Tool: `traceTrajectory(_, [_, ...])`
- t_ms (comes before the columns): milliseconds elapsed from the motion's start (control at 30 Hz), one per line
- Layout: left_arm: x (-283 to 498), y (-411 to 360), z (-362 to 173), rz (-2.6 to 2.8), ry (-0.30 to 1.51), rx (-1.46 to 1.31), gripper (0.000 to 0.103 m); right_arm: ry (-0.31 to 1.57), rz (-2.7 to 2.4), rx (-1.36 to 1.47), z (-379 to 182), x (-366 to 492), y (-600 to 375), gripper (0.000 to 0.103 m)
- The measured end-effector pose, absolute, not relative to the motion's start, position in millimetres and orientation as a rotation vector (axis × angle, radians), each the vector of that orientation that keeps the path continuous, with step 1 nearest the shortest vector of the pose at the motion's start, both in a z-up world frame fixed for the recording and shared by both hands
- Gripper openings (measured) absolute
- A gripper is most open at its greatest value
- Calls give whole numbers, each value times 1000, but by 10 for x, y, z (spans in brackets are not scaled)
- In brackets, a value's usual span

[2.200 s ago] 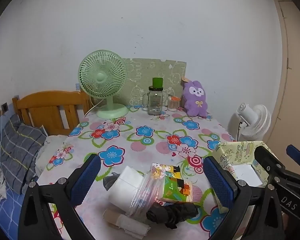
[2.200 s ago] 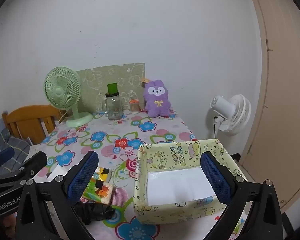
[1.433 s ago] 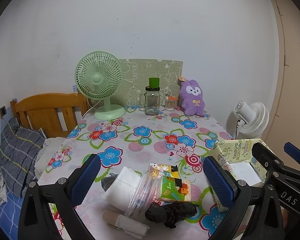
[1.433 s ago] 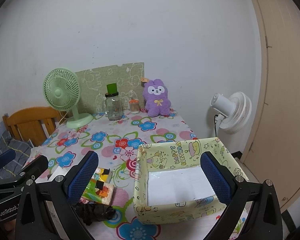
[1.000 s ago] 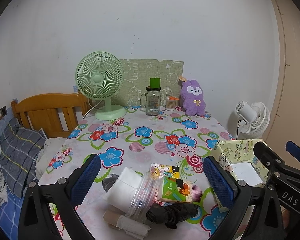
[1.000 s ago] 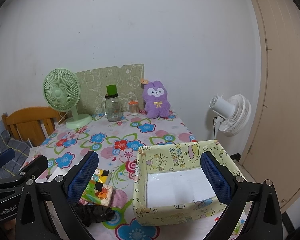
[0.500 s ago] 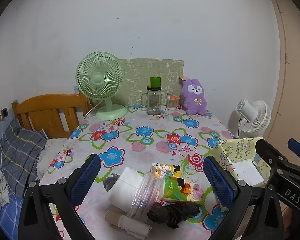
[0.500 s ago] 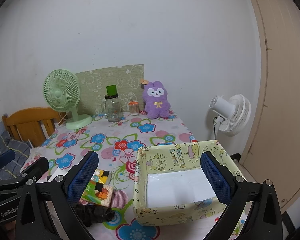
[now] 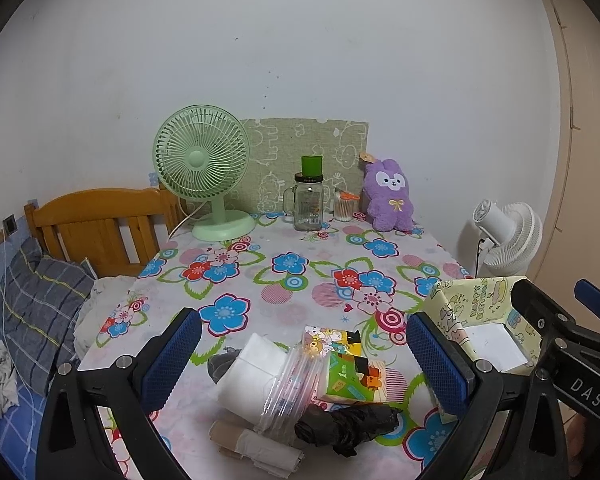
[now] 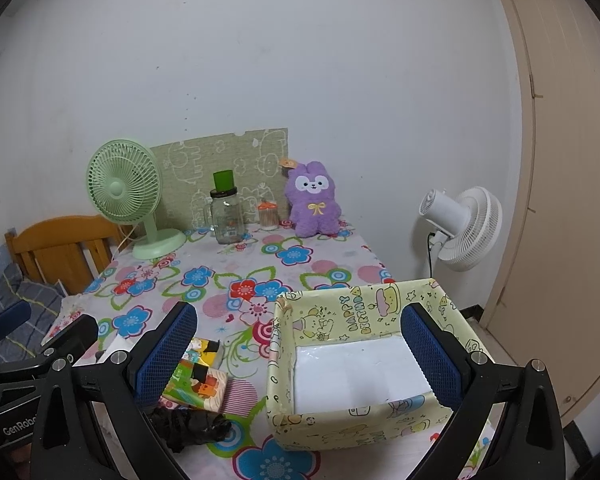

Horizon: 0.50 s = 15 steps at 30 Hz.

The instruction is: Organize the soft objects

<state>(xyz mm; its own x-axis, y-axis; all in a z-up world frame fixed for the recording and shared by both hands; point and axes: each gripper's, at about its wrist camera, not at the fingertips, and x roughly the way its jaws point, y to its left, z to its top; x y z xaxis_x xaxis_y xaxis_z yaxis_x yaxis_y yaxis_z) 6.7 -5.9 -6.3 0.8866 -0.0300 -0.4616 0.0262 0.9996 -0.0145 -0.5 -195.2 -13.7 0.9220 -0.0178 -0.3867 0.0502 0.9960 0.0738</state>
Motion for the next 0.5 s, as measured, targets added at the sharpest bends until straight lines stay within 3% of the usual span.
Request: traceTrajectory(500, [66, -68, -50, -36, 480, -7, 103, 389, -41, 83, -123, -8, -1962, 103])
